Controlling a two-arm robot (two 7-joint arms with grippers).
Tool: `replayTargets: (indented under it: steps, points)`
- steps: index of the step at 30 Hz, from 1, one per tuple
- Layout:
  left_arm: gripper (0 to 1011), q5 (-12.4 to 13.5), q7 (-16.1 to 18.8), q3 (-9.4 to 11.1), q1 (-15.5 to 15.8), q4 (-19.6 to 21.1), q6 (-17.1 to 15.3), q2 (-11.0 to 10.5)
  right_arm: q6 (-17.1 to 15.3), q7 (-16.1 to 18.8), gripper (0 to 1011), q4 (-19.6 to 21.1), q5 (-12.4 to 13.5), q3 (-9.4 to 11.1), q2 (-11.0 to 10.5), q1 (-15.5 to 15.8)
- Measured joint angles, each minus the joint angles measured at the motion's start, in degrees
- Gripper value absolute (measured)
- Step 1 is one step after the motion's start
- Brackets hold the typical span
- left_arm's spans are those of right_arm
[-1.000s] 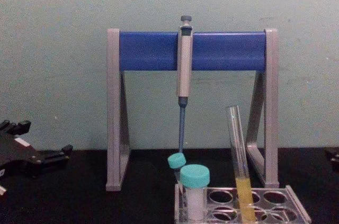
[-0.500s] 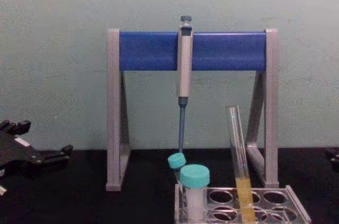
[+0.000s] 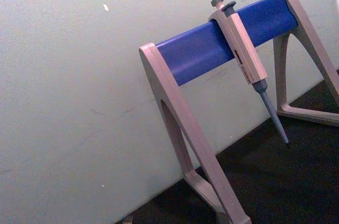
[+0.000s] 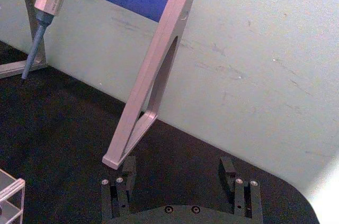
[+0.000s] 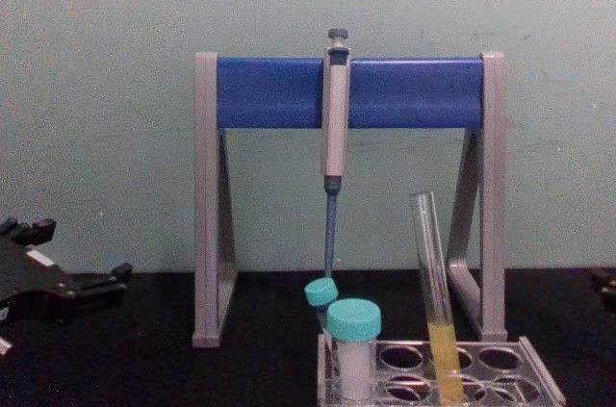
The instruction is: Pick up the test tube from the test tube rack, shake it, then place it back into the test tube rack.
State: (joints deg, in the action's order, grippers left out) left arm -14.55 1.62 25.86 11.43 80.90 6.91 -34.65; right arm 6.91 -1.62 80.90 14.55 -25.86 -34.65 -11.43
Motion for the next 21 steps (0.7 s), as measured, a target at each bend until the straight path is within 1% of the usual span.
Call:
replayTargets:
  steps: [21]
  points:
    - [1010,0.0,0.0,0.0,0.0,0.0,0.0,0.0,0.0,0.0,1000,0.0,0.0,0.0,0.0,0.0]
